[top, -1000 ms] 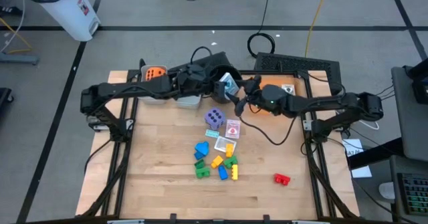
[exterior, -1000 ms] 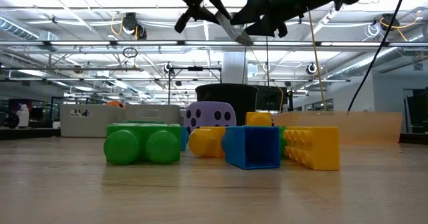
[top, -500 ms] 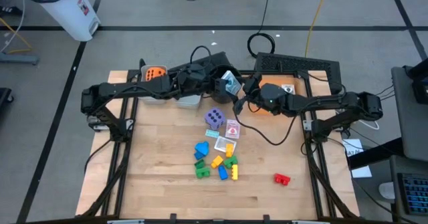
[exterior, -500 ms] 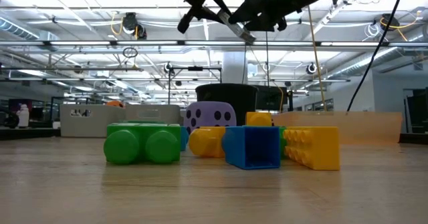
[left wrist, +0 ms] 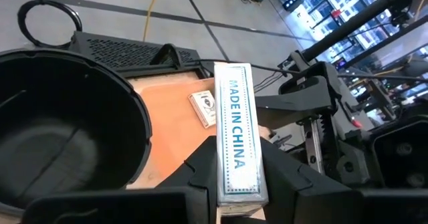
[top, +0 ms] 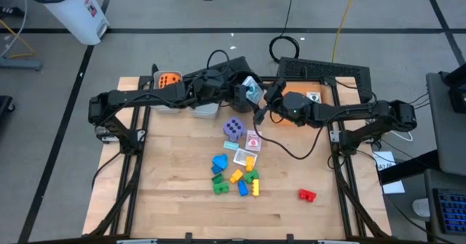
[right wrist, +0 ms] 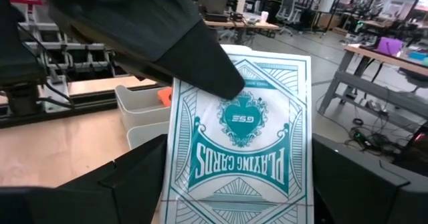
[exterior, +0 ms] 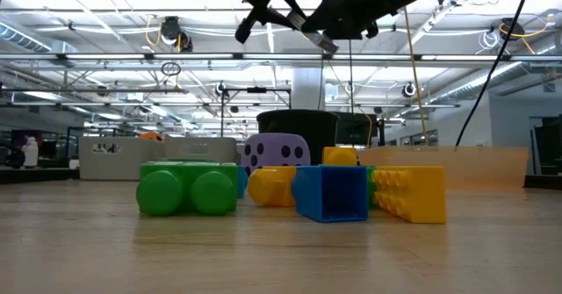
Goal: Pick & Place Toys
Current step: Put the blue deck of cards into the orange bin
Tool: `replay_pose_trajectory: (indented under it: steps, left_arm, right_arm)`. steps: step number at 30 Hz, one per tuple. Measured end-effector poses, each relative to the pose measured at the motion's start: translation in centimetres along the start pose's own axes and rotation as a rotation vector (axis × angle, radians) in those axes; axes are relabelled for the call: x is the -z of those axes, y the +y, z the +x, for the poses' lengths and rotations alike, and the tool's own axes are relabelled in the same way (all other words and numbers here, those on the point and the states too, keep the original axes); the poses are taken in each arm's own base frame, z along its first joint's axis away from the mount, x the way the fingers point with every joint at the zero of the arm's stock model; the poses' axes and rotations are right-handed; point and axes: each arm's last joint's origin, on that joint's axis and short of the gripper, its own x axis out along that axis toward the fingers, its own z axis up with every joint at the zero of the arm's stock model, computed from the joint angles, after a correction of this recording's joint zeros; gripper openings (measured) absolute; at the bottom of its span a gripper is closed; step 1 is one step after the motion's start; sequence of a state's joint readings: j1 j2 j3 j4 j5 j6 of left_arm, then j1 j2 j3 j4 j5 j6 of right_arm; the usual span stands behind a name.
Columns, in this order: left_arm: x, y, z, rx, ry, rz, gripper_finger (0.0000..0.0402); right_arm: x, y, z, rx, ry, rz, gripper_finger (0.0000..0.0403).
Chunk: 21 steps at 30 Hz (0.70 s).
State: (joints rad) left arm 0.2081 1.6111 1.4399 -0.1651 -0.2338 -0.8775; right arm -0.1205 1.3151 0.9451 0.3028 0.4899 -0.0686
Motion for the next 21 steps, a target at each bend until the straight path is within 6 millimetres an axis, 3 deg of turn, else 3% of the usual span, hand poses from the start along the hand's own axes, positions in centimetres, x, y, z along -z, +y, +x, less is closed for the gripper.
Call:
replay_pose_trajectory:
  steps: [21]
  left_arm:
    - [-0.06,0.01,0.01,0.002,-0.002,-0.002,0.0074]
  right_arm:
    - [0.03,0.06,-0.07,0.029,0.003,-0.008,0.0313]
